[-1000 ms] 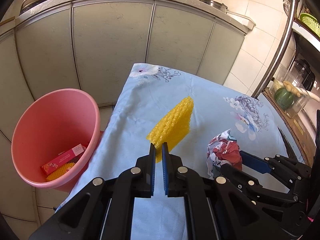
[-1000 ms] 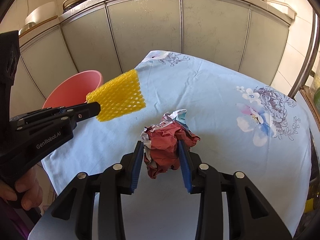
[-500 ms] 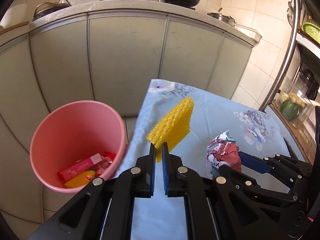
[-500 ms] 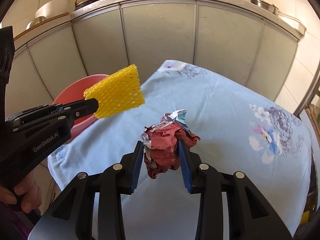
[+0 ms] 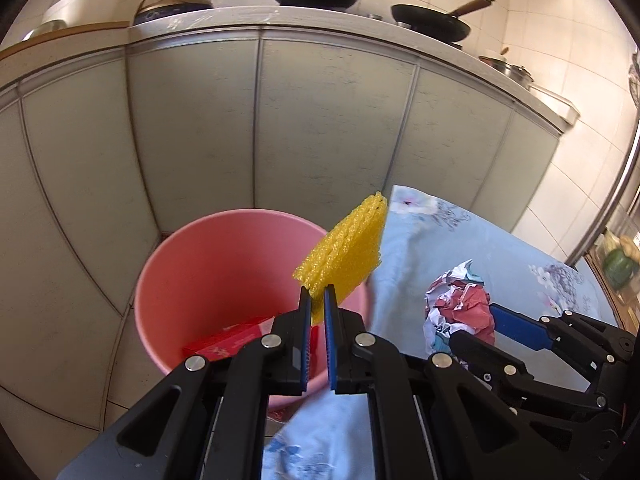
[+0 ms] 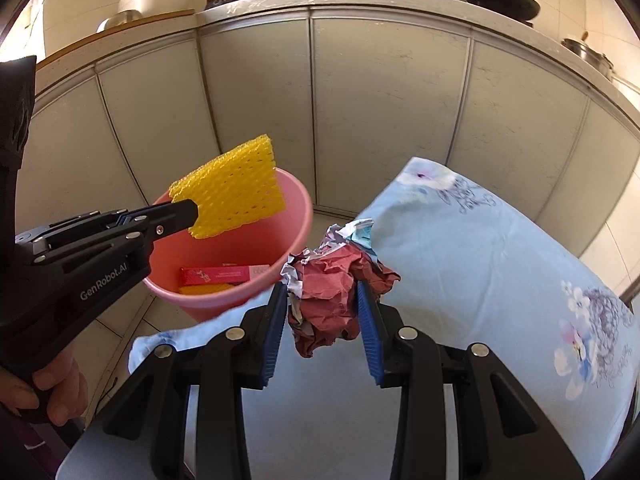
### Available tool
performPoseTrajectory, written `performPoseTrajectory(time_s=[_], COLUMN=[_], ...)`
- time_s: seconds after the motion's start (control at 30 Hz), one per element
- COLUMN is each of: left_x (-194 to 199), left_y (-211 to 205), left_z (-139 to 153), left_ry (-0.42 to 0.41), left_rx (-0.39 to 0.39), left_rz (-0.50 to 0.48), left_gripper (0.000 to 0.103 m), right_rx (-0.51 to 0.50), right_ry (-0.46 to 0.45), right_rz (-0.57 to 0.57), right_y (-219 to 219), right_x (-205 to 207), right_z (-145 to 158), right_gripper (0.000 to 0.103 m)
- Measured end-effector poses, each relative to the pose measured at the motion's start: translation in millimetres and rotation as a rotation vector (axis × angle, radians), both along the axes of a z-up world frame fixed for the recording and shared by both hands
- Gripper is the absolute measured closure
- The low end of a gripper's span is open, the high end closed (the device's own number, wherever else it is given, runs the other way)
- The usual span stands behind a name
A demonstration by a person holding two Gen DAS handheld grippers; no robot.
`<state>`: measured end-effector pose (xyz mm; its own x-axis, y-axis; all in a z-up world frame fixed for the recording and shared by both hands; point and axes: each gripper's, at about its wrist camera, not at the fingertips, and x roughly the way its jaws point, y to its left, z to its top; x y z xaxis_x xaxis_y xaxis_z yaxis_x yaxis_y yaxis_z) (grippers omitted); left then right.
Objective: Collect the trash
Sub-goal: 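Carry the yellow sleeve and foil wrapper over the pink bin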
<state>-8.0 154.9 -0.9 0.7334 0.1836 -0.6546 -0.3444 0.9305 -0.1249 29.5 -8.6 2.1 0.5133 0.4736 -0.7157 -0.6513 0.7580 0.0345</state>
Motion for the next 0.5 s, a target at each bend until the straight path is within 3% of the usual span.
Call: performPoseTrajectory(time_s=[0.5], left_x=[-2.3], left_y=[55.3], left_z=[-23.5], left_ry=[0.053], left_rx=[-0.005], left_rz=[0.134], left_gripper=[0.097], right_rx=[0.037], right_ry=[0.051], right_rz=[0.094], right_y=[55.5], right_x=[25.7], right_z=[-6.0], right_gripper=[0.067])
